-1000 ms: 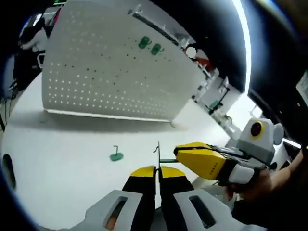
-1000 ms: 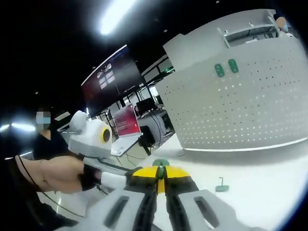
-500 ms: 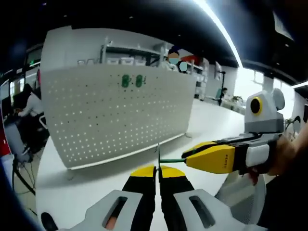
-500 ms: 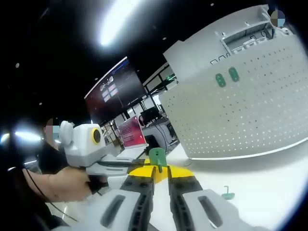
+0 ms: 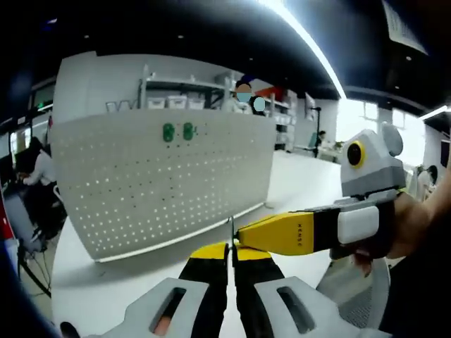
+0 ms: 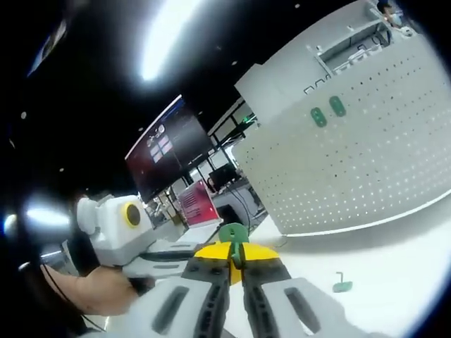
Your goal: Insert the hook assembly into the mounting plate slot until the hook locks in place.
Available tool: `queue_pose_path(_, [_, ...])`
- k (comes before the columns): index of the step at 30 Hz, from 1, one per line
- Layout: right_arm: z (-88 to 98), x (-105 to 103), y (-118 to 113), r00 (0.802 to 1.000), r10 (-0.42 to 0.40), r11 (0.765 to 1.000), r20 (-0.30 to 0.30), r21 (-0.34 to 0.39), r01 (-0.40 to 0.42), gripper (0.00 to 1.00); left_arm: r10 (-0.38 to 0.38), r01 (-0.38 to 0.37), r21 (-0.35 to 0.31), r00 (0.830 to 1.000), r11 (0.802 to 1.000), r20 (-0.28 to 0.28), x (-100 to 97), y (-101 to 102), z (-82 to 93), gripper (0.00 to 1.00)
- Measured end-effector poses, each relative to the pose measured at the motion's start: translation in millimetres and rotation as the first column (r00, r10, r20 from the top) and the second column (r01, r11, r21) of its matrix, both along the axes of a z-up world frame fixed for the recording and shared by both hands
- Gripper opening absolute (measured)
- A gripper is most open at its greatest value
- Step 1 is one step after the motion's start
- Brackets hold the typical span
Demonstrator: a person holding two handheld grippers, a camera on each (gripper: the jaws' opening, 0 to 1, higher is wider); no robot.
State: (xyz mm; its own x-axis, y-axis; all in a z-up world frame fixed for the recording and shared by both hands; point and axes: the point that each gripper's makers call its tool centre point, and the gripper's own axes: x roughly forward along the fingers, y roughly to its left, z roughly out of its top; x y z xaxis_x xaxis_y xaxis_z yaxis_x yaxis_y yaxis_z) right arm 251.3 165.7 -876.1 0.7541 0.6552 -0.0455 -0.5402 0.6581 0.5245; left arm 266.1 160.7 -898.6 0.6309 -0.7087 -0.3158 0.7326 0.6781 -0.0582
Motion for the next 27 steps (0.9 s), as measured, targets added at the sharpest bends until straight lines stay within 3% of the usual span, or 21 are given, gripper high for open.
queue_pose_path(3, [-12.2,-1,2,0.998,0.007,1.000,-0.063,0.001,-0.007,0.00,-0.005,0.007,0.014,0.996,1.000,-0.087,-2.7,3,-15.1,0.02])
queue_pose_path(10, [-21.7,-1,4,0.997,0.025,0.998,-0.068,-0.048,-0.028,0.00,0.002,0.001,0.024,0.994,1.000,-0.107,-3.6,3,-24.8,0.04])
queue_pose_path(13, [-21.1,1,2,0.998,0.019,0.999,-0.064,-0.047,-0.022,0.00,0.003,-0.005,-0.014,0.989,1.000,-0.145,-3.2,4,-25.9,0.06])
queue_pose_path(16, [-15.2,6,-5,0.999,0.006,0.999,-0.049,-0.036,-0.008,0.00,0.013,-0.015,-0.011,0.989,1.000,-0.145,-1.9,8,-27.1,0.20])
queue_pose_path(18, [-13.3,10,-10,0.999,-0.012,0.998,-0.035,-0.055,0.010,0.00,0.044,-0.050,-0.024,0.980,0.998,-0.192,-0.9,11,-31.7,0.33])
queue_pose_path(19, [-12.7,12,-13,0.999,-0.025,0.997,-0.025,-0.072,0.023,0.00,0.041,-0.048,-0.034,0.982,0.998,-0.187,-0.5,11,-31.2,0.38])
queue_pose_path(20, [-10.8,18,-24,0.997,-0.080,0.991,0.007,-0.107,0.080,0.00,0.043,-0.054,-0.051,0.982,0.997,-0.186,-0.4,11,-30.3,0.41])
queue_pose_path(23, [-6.2,23,-34,0.991,-0.123,0.982,0.043,-0.140,0.128,0.00,0.038,-0.051,-0.068,0.982,0.996,-0.183,-2.5,10,-28.0,0.44])
queue_pose_path(27, [-3.9,28,-38,0.988,-0.149,0.979,0.045,-0.134,0.153,0.00,0.022,-0.049,-0.120,0.977,0.992,-0.213,-4.9,6,-25.5,0.64])
